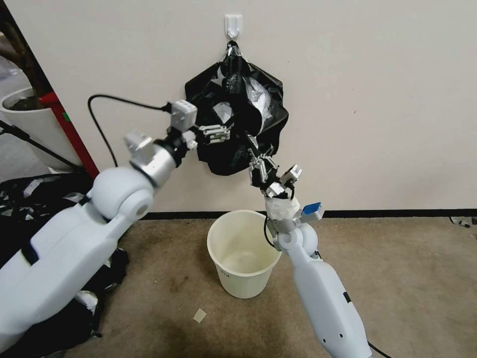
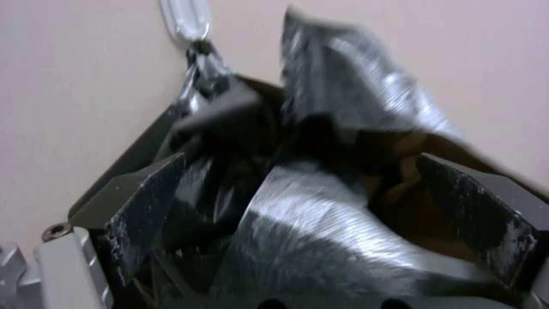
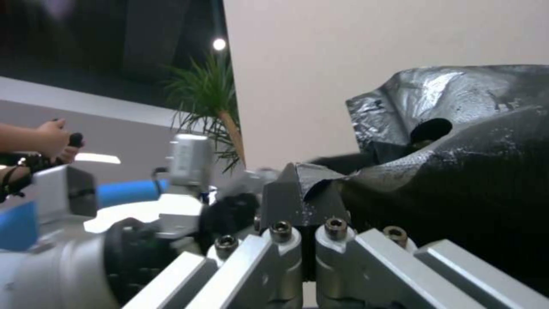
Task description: Place a trash bag onto the trash bin.
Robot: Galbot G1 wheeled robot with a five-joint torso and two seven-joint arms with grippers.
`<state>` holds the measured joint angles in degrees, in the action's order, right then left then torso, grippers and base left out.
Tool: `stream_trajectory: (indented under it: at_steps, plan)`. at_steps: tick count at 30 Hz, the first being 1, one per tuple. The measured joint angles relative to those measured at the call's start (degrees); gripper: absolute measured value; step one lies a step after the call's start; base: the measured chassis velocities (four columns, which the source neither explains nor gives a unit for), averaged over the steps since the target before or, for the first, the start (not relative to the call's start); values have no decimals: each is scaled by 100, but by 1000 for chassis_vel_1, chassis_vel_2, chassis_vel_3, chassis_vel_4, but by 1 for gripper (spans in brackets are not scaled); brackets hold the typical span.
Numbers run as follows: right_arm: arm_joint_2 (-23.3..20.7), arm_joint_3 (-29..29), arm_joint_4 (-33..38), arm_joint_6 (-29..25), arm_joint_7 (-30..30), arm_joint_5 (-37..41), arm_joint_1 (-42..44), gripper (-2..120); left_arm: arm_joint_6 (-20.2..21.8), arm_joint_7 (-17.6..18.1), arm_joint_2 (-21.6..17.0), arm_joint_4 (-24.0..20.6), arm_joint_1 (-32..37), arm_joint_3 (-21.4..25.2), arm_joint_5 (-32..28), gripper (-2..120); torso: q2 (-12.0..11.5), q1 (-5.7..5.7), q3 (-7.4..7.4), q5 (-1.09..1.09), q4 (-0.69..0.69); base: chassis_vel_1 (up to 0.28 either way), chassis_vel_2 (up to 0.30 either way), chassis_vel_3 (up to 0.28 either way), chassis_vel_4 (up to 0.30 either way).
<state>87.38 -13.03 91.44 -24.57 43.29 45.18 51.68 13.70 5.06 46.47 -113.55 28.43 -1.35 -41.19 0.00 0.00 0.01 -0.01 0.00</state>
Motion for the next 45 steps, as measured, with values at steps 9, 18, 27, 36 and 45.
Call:
stream_trajectory:
  at_steps: [9,18,27,36,45]
  plan:
    - [-7,16,128,-52,29,-252,61,0,483,-361,94,118,-178,-120,58,97,0,0,0,0,0,0,0,0,0]
    - [-24,-21,159,-70,23,-377,57,0,809,-480,60,38,-126,-46,98,69,0,0,-1,0,0,0,0,0,0]
    - [-68,-33,143,-77,-18,-388,55,0,825,-486,-21,-52,130,112,100,37,0,0,-1,0,1,0,0,0,0]
    - [-117,32,159,-221,-559,-632,192,0,374,-575,49,32,340,228,97,5,0,0,-1,1,1,0,0,0,0]
    - [-307,-91,1084,-323,-1230,-969,1106,17,-434,-711,232,177,694,395,59,0,0,0,-1,1,0,0,0,0,0]
